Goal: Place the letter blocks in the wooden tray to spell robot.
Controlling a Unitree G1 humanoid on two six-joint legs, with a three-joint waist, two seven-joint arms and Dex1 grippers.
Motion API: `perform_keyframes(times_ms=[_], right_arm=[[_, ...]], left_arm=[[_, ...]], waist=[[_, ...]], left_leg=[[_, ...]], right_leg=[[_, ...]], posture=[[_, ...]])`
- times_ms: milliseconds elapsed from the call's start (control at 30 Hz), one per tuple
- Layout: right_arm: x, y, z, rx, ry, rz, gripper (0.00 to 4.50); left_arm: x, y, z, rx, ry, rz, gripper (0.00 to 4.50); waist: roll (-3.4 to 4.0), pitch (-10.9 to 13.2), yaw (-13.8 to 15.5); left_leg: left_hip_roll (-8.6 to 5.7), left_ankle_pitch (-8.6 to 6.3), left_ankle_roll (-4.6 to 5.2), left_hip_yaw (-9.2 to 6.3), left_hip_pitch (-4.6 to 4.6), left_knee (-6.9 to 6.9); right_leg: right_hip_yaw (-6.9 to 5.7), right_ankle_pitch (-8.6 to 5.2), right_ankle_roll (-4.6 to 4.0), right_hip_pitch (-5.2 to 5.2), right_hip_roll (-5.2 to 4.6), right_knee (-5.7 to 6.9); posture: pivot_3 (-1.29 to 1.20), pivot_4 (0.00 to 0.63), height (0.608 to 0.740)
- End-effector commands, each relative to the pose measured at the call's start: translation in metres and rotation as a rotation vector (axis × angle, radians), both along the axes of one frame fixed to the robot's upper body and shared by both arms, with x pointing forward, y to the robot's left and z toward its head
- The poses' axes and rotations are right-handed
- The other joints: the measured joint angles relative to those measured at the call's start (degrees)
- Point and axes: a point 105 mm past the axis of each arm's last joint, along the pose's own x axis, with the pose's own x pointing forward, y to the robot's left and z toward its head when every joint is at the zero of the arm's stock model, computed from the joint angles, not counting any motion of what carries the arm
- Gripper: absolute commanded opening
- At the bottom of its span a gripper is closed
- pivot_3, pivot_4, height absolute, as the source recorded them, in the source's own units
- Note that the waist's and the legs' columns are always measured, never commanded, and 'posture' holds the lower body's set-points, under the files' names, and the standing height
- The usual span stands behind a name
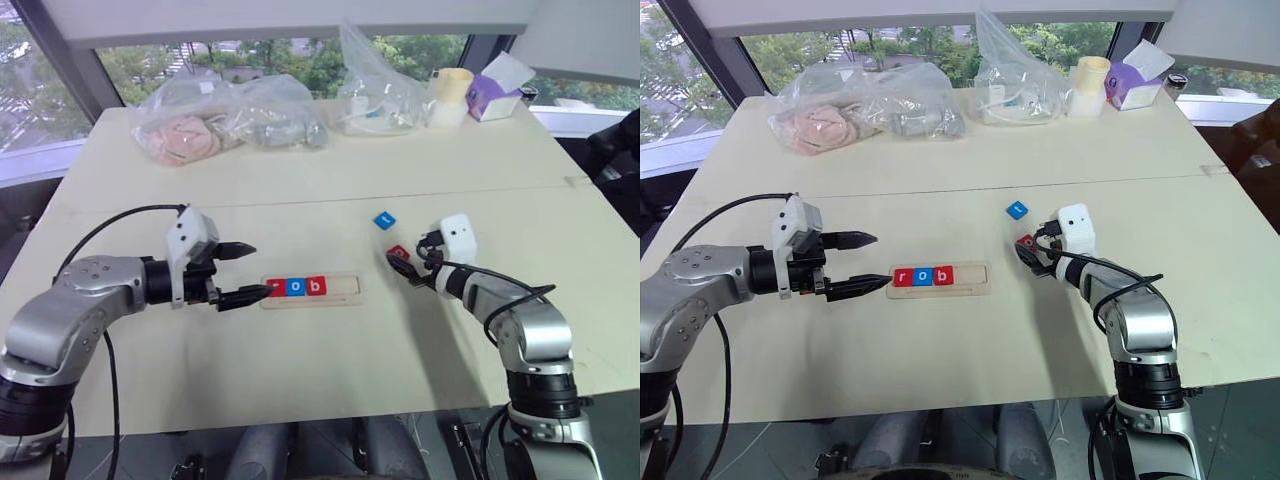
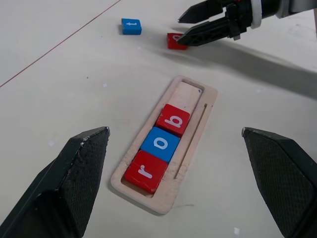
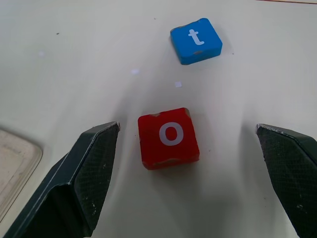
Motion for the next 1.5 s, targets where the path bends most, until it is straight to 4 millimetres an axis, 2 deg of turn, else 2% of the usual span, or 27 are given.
perform_keyframes(times_ms=[33, 200, 233, 300, 433, 467, 600, 700, 800, 900, 1000, 1133, 1300, 1500], right_arm=[[0.002, 0.007, 0.002, -0.022, -0.027, 0.027, 4.46], [0.0, 0.012, -0.009, -0.06, -0.008, 0.054, 4.46], [0.001, 0.012, -0.01, -0.07, -0.009, 0.051, 4.23], [0.004, 0.009, -0.012, -0.07, -0.003, 0.035, 3.63], [0.009, 0.003, -0.011, -0.075, -0.001, 0.012, 1.54], [0.01, 0.001, -0.01, -0.078, -0.004, 0.011, 1.14], [0.011, -0.002, 0.007, -0.096, -0.054, 0.068, 1.16], [-0.006, 0.016, 0.028, -0.142, -0.097, 0.328, 1.16], [-0.025, 0.026, 0.029, -0.282, -0.061, 0.569, 1.16], [-0.038, 0.046, 0.037, -0.268, -0.055, 0.752, 1.16], [-0.043, 0.065, 0.036, -0.259, -0.048, 0.866, 1.16], [-0.045, 0.08, 0.027, -0.285, -0.034, 0.954, 1.16], [-0.028, 0.085, 0.013, -0.388, -0.038, 0.988, 1.16], [-0.023, 0.097, 0.011, -0.343, -0.035, 0.998, 1.16]], left_arm=[[0.0, 0.001, 0.005, 0.013, -0.037, -0.004, 4.5], [0.0, 0.003, 0.004, 0.02, -0.039, 0.006, 4.5], [0.0, 0.003, 0.004, 0.02, -0.039, 0.007, 4.5], [0.0, 0.002, 0.004, 0.018, -0.039, 0.008, 4.5], [0.0, 0.001, 0.004, 0.014, -0.039, 0.007, 4.5], [0.0, 0.001, 0.004, 0.013, -0.039, 0.006, 4.5], [-0.001, 0.002, 0.005, 0.02, -0.037, -0.004, 4.5], [-0.003, 0.003, 0.005, 0.039, -0.031, -0.03, 4.5], [-0.007, 0.004, 0.005, 0.062, -0.017, -0.059, 4.5], [-0.011, 0.006, 0.002, 0.096, 0.002, -0.088, 4.5], [-0.014, 0.008, -0.001, 0.13, 0.012, -0.109, 4.5], [-0.019, 0.006, -0.002, 0.134, 0.029, -0.13, 4.5], [-0.019, 0.005, -0.004, 0.133, 0.021, -0.113, 4.5], [-0.021, 0.004, -0.005, 0.117, 0.019, -0.088, 4.5]], waist=[[0.0, 0.0, 0.0], [0.0, 0.0, 0.0], [0.0, 0.0, 0.0], [0.0, 0.0, 0.0], [-0.01, 0.0, 0.0], [-0.02, 0.0, -0.1], [-0.01, 0.0, 0.0], [0.01, 0.0, 0.2], [0.0, 0.0, 0.0], [-0.02, 0.0, -0.4], [-0.02, 0.0, -0.2], [-0.04, 0.0, 0.1], [-0.05, 0.0, 0.2], [-0.05, 0.0, 0.0]], left_leg=[[0.02, 0.0, 0.0, 0.0, 0.0, 0.0], [0.04, 0.0, 0.0, 0.0, 0.01, 0.01], [0.04, 0.0, 0.0, 0.0, 0.01, 0.01], [0.04, 0.0, 0.0, 0.0, 0.01, 0.01], [0.06, 0.0, 0.0, 0.0, 0.02, 0.02], [0.07, 0.0, 0.0, 0.0, 0.02, 0.02], [0.09, 0.0, 0.0, 0.01, 0.02, 0.02], [0.08, 0.0, 0.0, 0.05, 0.0, 0.03], [0.11, -0.01, 0.02, 0.13, 0.0, 0.02], [0.19, -0.01, 0.02, 0.19, 0.01, 0.01], [0.25, -0.01, 0.02, 0.17, 0.02, 0.01], [0.21, -0.02, 0.02, 0.18, -0.01, 0.02], [0.14, -0.02, 0.0, 0.2, -0.02, 0.04], [0.17, -0.02, 0.0, 0.19, -0.02, -0.02]], right_leg=[[0.0, -0.01, -0.03, 0.0, 0.02, 0.0], [0.0, -0.05, -0.09, 0.0, 0.04, 0.01], [0.0, -0.04, -0.09, 0.0, 0.04, 0.01], [0.0, -0.04, -0.08, 0.0, 0.04, 0.01], [0.0, -0.04, -0.09, 0.0, 0.07, 0.01], [0.0, -0.04, -0.09, 0.0, 0.08, 0.02], [0.0, -0.04, -0.11, 0.01, 0.09, 0.01], [0.0, -0.04, -0.09, 0.01, 0.08, -0.01], [0.0, -0.04, -0.08, 0.02, 0.06, -0.03], [0.0, -0.08, -0.14, 0.0, 0.09, -0.04], [0.01, -0.08, -0.16, -0.01, 0.09, -0.02], [0.02, -0.07, -0.15, -0.01, 0.06, -0.06], [0.02, -0.07, -0.15, -0.01, -0.06, -0.06], [0.05, -0.01, -0.04, -0.09, -0.01, -0.04]], posture=[[0.0, 0.15, 0.74], [0.0, 0.15, 0.74], [0.0, 0.15, 0.74], [0.0, 0.15, 0.74], [0.0, 0.15, 0.74], [0.0, 0.15, 0.74], [0.0, 0.15, 0.74], [0.0, 0.15, 0.74], [0.0, 0.15, 0.74], [0.0, 0.15, 0.74], [0.0, 0.15, 0.74], [0.0, 0.15, 0.74], [0.0, 0.15, 0.74], [0.0, 0.15, 0.74]])
